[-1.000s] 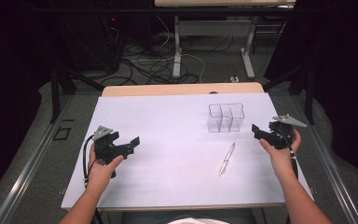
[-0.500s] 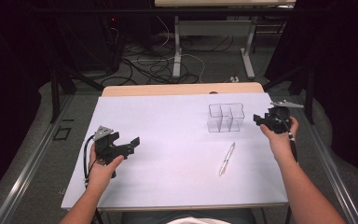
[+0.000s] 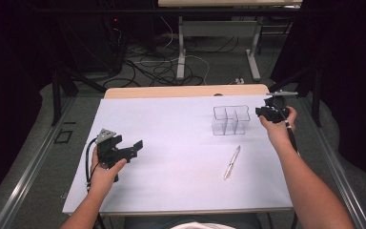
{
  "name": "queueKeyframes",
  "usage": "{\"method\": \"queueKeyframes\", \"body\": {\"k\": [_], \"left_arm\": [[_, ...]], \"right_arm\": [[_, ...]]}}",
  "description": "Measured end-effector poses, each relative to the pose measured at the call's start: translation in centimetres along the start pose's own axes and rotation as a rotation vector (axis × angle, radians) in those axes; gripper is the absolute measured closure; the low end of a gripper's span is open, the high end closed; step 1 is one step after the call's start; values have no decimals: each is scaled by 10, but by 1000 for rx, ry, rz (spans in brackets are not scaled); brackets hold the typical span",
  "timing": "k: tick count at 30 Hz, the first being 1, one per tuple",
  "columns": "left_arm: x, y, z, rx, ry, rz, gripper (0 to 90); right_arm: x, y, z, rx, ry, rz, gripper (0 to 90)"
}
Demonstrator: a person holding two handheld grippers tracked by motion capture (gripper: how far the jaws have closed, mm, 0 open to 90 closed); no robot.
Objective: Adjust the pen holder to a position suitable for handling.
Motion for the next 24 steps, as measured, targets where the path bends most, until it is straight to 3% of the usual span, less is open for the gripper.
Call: {"method": "queueKeyframes", "body": {"k": [10, 19, 24], "left_arm": [[1, 1, 0, 2, 10, -9, 45], [1, 1, 0, 1, 11, -8, 48], [1, 1, 0, 1, 11, -9, 49]], "right_arm": [[-4, 17, -9, -5, -9, -37, 890], [0, 29, -13, -2, 2, -72, 900], [2, 35, -14, -17, 34, -82, 900]]}}
Point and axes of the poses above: each handheld gripper's, and its own axes: y roughly forward along the jaws, x roughly out of its underside, z roughly to its right, the point moved 6 cm from there along y, roughly forward along the jaws, and after that the axes turned 4 degrees about -z, right-handed, at the moved point
